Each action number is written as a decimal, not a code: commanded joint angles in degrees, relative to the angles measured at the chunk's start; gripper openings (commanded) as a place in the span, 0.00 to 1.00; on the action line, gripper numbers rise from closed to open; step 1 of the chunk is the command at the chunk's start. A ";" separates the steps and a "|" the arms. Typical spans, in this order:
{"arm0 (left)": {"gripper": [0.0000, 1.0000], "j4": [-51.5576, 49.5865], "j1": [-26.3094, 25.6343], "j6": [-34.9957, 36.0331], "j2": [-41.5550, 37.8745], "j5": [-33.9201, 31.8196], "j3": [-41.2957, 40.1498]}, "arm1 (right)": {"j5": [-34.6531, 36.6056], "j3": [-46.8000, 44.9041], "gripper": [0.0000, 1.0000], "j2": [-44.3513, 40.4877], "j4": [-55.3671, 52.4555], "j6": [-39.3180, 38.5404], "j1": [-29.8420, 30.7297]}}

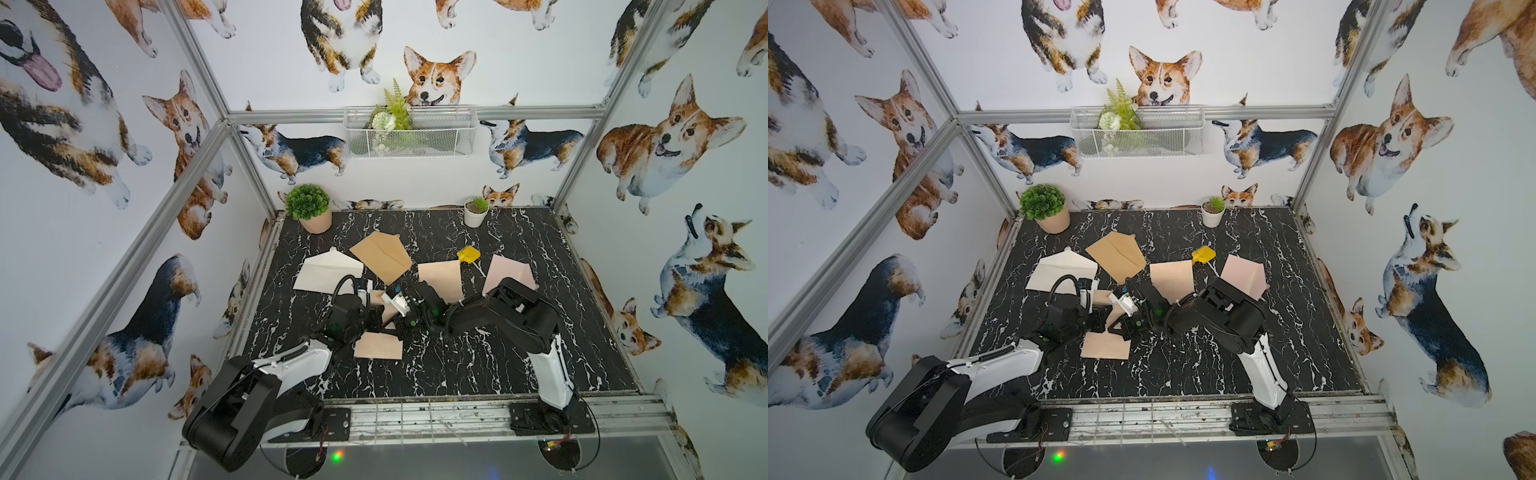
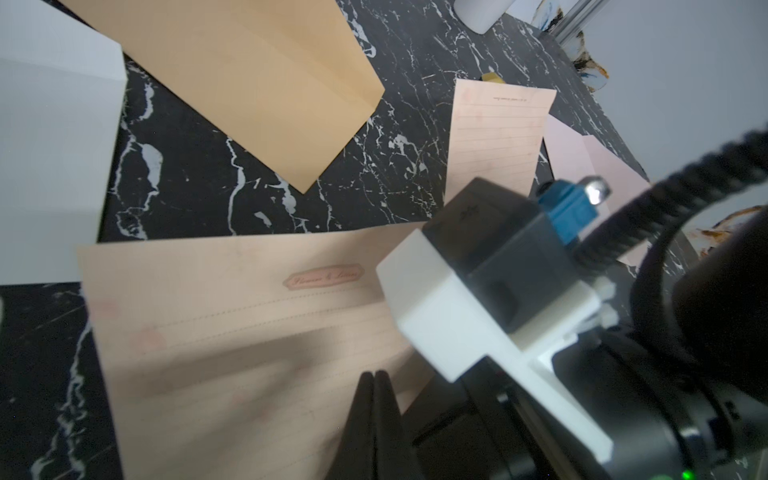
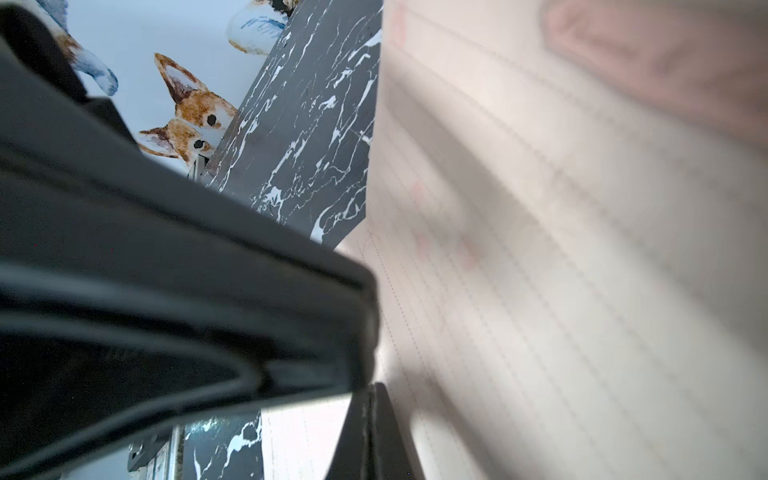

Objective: Take the letter paper out of the envelope
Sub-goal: Move the letter paper to the center of the board.

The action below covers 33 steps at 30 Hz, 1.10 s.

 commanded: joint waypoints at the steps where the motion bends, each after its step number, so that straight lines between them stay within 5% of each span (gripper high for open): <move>1: 0.00 -1.53 0.05 -0.29 0.35 -2.31 0.19 | 0.71 0.43 0.00 2.03 -5.38 3.26 -0.31; 23: 0.00 2.04 0.14 -4.56 18.22 8.56 6.38 | -0.86 -1.17 0.00 0.95 -2.65 8.89 -2.15; 33: 0.00 1.76 0.14 -4.44 19.12 8.51 6.91 | 5.00 -1.76 0.00 -6.40 -15.33 0.81 -0.42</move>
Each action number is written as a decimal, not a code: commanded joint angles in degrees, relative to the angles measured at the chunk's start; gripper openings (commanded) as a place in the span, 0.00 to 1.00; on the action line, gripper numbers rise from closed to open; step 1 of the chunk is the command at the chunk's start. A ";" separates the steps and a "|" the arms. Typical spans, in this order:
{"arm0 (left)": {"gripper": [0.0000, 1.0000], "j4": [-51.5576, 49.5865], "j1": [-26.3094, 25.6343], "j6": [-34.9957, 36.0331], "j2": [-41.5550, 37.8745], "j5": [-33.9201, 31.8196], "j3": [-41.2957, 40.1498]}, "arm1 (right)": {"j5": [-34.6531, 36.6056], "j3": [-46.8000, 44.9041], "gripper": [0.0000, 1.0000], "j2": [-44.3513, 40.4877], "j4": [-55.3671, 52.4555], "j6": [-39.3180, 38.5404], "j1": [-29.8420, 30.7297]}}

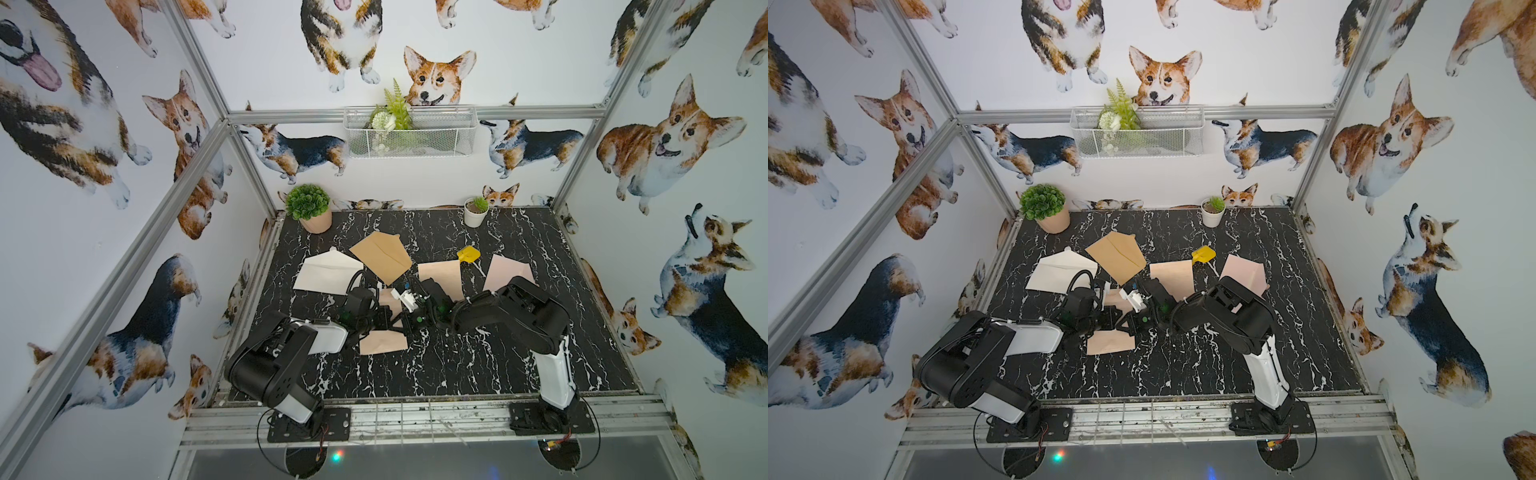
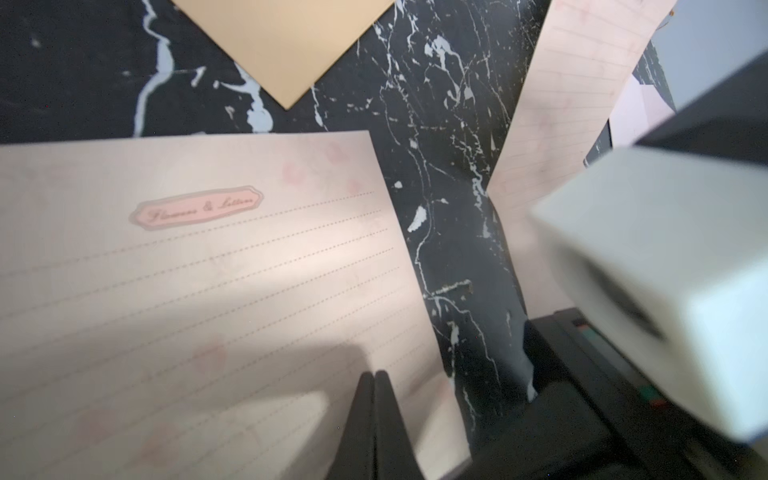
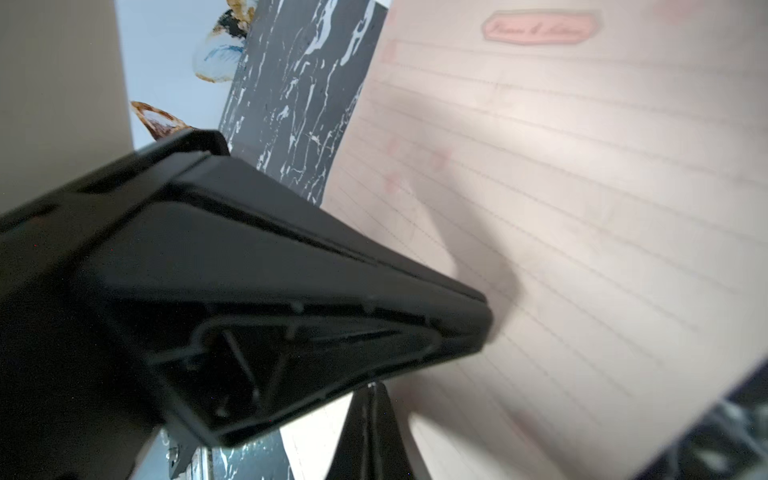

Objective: Take the letter paper out of the envelope
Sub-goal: Move the letter paper to the center of the board.

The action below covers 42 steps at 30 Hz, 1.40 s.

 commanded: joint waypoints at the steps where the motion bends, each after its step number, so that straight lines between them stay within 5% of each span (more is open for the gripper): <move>1: 0.00 -1.20 -0.03 -0.28 0.64 1.52 0.47 | 4.76 2.97 0.00 -1.97 -15.05 -8.13 2.53; 6: 0.00 -1.51 0.01 -0.07 0.70 1.43 0.69 | 12.23 9.21 0.00 -1.29 -29.31 -15.14 8.27; 13: 0.00 -2.79 0.27 0.64 -0.86 0.26 0.44 | 12.84 6.02 0.00 -4.44 -26.19 -13.67 8.93; 27: 0.00 -4.60 0.76 2.33 -8.44 -5.19 -2.69 | 19.05 -8.38 0.01 -28.53 -19.36 -10.63 -1.54; 33: 0.00 -2.89 0.76 2.29 -14.28 -9.49 -6.76 | 19.56 -15.05 0.29 -40.47 -20.75 -10.81 -9.88; 36: 0.00 -3.10 0.76 2.58 -17.27 -11.27 -8.41 | 18.24 -19.78 0.55 -44.91 -18.51 -7.98 -16.33; 42: 0.00 -6.45 0.66 2.88 -21.04 -12.11 -10.33 | 13.12 -22.78 0.62 -46.44 -21.30 -4.13 -27.04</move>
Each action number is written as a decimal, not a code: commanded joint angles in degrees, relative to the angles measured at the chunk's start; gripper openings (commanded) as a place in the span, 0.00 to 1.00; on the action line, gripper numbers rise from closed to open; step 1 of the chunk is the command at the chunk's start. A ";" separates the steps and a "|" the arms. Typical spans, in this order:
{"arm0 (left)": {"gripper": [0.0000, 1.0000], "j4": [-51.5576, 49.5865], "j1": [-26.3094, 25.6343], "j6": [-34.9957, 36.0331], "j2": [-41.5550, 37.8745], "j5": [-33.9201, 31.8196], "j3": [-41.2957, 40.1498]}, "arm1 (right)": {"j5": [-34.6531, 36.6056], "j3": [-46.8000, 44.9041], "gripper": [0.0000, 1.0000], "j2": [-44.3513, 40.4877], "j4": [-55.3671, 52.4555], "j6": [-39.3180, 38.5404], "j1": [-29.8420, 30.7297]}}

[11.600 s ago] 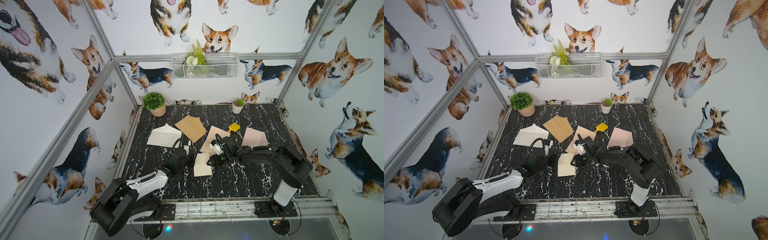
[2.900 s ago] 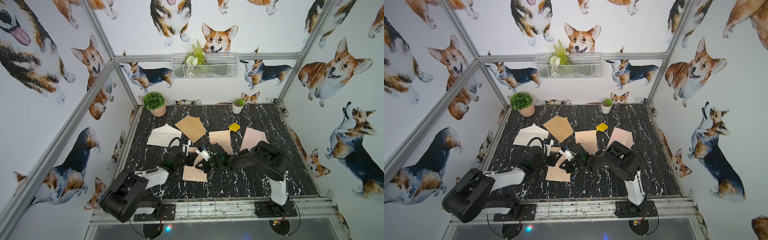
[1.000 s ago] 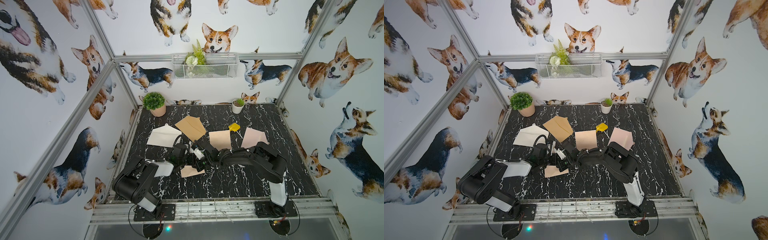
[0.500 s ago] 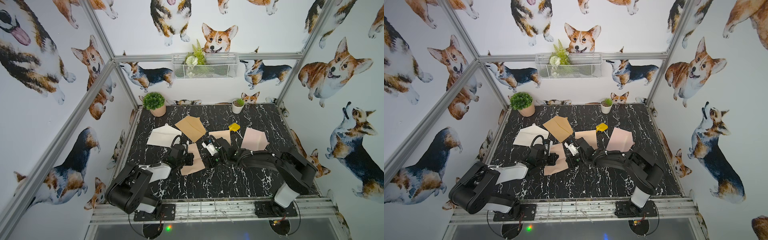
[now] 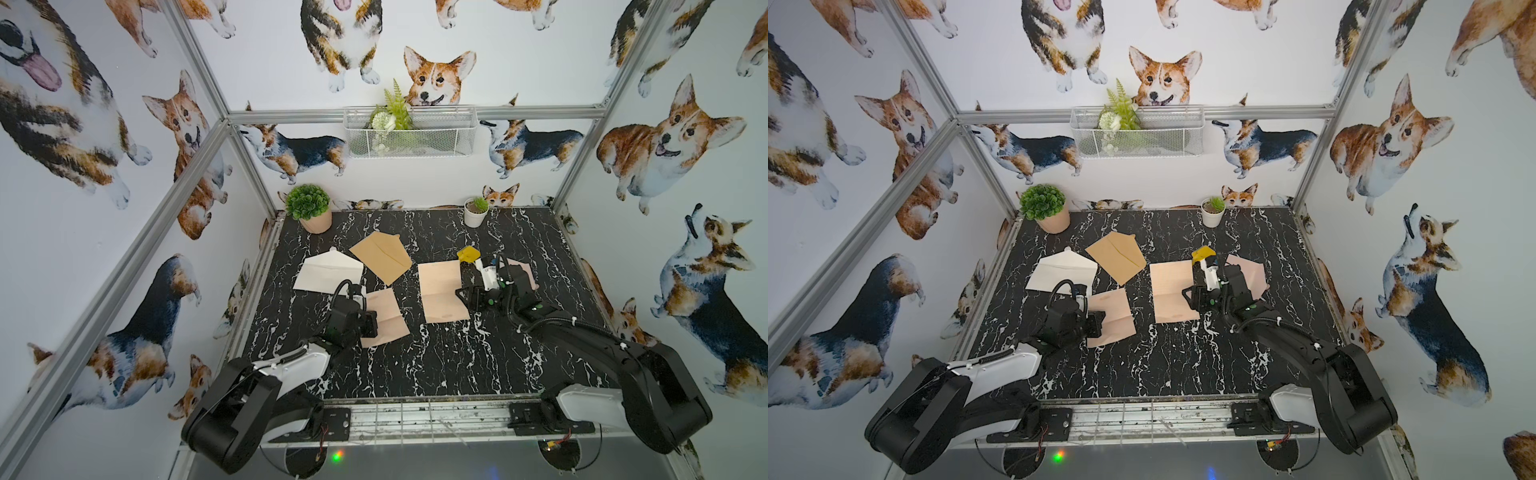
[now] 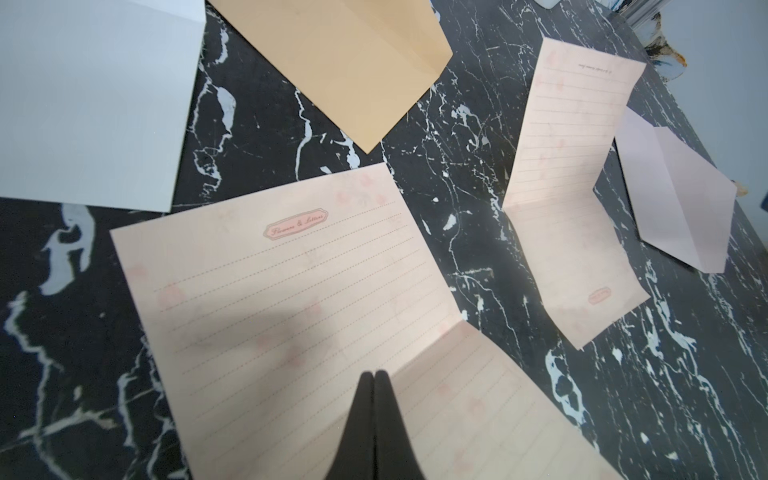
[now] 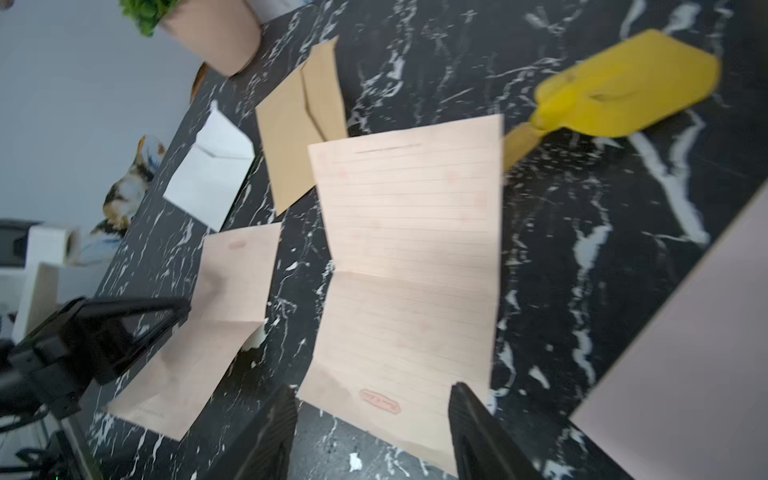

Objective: Take the letter paper out of the envelope
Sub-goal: Move the letter paper to the center of the board.

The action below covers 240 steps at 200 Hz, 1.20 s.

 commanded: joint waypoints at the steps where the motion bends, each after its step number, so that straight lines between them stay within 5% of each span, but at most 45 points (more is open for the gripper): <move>1: 0.00 -2.09 -0.01 -0.64 -1.74 -1.26 -1.72 | -2.70 -1.95 0.67 -1.52 -0.58 2.28 -1.83; 106: 0.00 -10.16 -6.54 -13.52 -8.74 -10.09 -7.24 | -2.96 -10.43 0.70 -3.74 7.46 1.57 -2.01; 130: 0.00 -12.62 -10.79 -16.54 -11.72 -16.03 -8.02 | -5.09 -12.02 0.70 -3.02 10.58 2.81 -1.99; 169: 0.00 -23.18 -21.47 -12.09 -16.80 -28.27 -0.68 | -8.48 -12.87 0.69 -0.78 13.38 4.73 -2.01; 240: 0.00 -10.16 -22.66 -9.52 10.60 -21.01 11.33 | -12.51 -13.59 0.65 -0.20 15.85 6.99 -2.01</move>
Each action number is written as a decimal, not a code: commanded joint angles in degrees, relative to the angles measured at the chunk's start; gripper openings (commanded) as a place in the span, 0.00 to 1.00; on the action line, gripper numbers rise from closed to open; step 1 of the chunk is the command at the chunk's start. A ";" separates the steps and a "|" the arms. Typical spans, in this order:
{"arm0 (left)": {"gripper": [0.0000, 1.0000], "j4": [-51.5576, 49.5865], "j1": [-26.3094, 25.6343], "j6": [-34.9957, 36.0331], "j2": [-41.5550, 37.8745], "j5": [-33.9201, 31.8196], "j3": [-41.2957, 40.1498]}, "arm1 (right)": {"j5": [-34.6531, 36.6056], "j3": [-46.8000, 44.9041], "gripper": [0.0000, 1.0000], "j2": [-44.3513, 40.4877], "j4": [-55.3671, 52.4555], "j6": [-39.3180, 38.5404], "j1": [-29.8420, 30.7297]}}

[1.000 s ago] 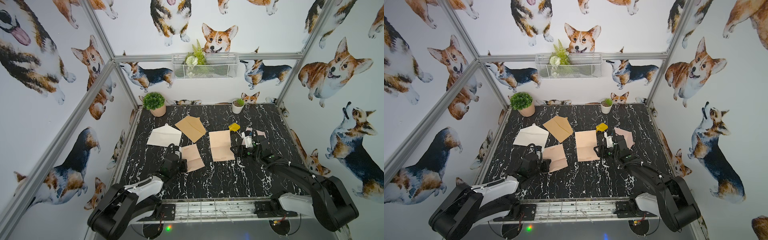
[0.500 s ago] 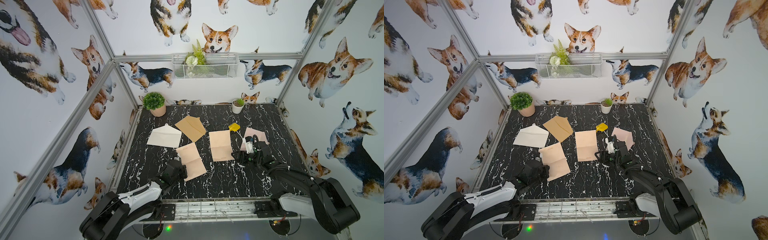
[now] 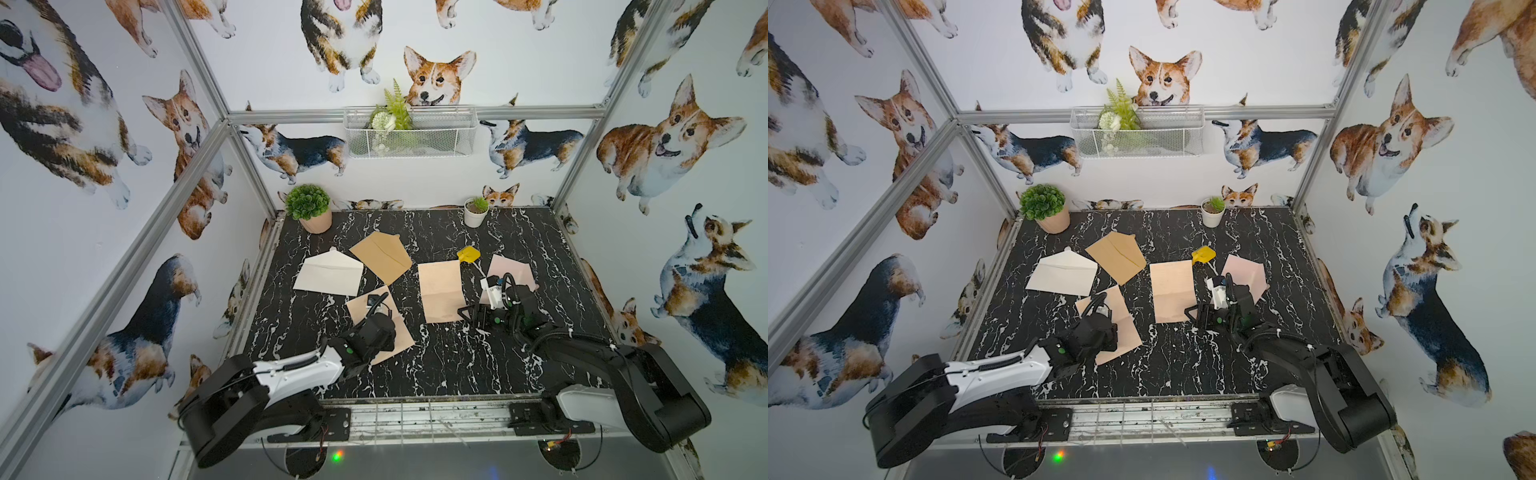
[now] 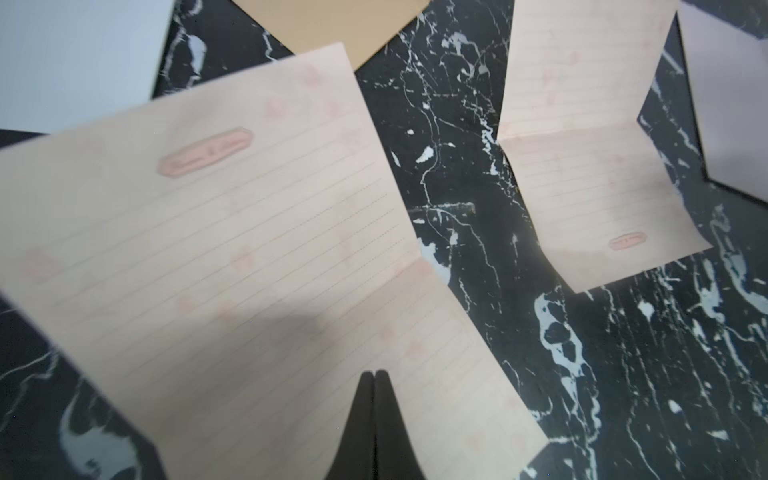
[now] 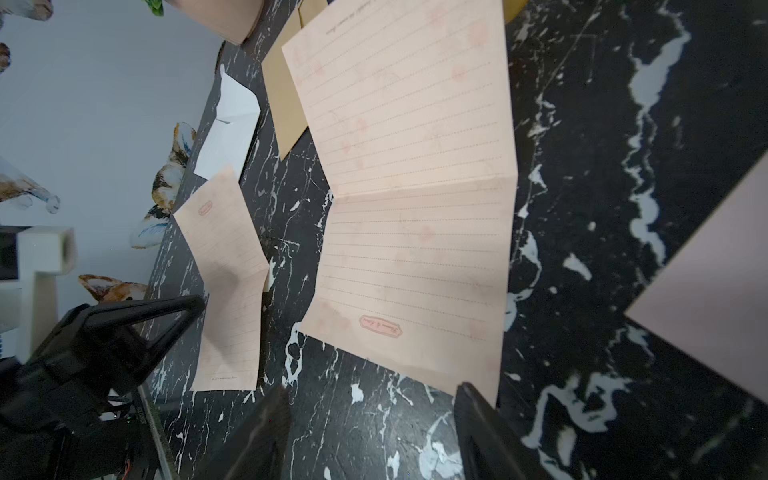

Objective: Take the letter paper out of the envelope
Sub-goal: Move the letter paper to the center of the board.

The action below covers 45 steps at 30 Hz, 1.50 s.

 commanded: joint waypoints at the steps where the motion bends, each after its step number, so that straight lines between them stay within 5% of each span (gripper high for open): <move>1: 0.00 6.26 -0.36 0.58 8.03 2.12 3.71 | -2.16 -0.38 0.65 -0.86 2.15 1.46 0.05; 11: 0.00 8.16 -0.64 -4.78 13.30 -0.24 3.70 | 1.15 -2.19 0.65 -7.25 -2.85 -0.50 0.09; 18: 0.00 2.78 -0.57 -13.14 4.80 -5.99 -2.98 | -0.62 -1.44 0.65 -3.34 0.45 -0.01 0.07; 24: 0.00 -4.79 1.39 -13.05 -5.02 -10.88 -5.94 | -4.19 -0.69 0.64 2.65 5.24 1.71 0.07; 31: 0.00 -4.84 8.71 -10.59 -11.56 -7.40 -9.74 | -3.07 -0.63 0.59 4.12 6.42 1.08 0.05; 45: 0.00 -2.54 10.10 -10.92 -6.00 -5.84 -8.53 | -1.19 -1.22 0.59 0.29 3.01 0.46 0.09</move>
